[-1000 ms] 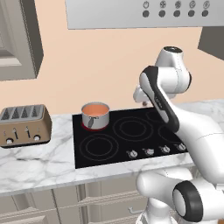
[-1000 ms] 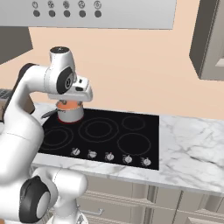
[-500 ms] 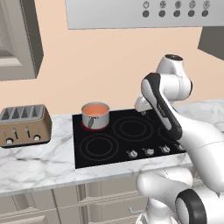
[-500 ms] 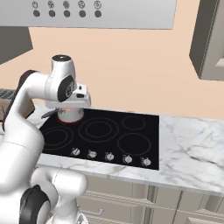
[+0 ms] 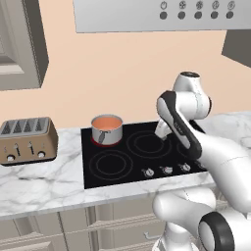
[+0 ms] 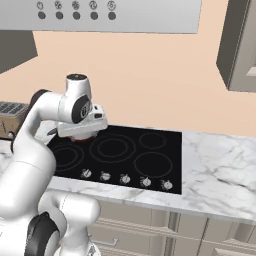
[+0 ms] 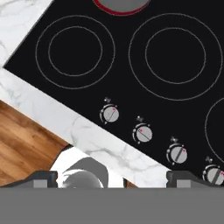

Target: Wait until the marinara sauce is simmered to a deep red color and then turn off the stove.

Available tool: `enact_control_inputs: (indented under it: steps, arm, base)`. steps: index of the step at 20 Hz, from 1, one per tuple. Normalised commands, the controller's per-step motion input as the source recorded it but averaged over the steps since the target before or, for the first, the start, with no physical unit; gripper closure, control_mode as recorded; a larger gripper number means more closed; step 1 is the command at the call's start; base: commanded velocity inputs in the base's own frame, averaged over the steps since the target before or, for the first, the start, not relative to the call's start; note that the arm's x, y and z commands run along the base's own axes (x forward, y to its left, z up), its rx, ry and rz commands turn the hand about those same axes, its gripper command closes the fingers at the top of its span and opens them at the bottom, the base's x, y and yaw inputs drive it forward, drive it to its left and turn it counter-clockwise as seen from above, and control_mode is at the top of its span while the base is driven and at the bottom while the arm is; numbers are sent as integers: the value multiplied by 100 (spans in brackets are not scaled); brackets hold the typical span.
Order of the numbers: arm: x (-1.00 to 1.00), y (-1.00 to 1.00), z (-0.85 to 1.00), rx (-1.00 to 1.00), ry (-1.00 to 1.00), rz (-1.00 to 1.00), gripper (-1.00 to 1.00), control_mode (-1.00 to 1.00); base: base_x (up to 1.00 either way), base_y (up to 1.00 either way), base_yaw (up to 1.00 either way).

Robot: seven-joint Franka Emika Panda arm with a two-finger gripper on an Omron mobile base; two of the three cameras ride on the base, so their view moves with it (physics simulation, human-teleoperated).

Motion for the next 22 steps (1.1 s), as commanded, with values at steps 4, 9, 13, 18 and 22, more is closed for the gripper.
enact_control_inputs:
  steps: [4,9,13,18,22]
  arm:
    - [0,-28,-54,-13,0,6,-100,-100]
    - [0,-26,-48,-7,0,5,-100,-100]
    - [13,-17,-38,-1,0,1,-100,-100]
    - [22,0,-31,0,0,0,-100,-100]
    - [8,0,-41,0,0,0,-100,-100]
  base:
    - [0,0,0]
    - [0,0,0]
    - [0,0,0]
    - [0,0,0]
    - [0,0,0]
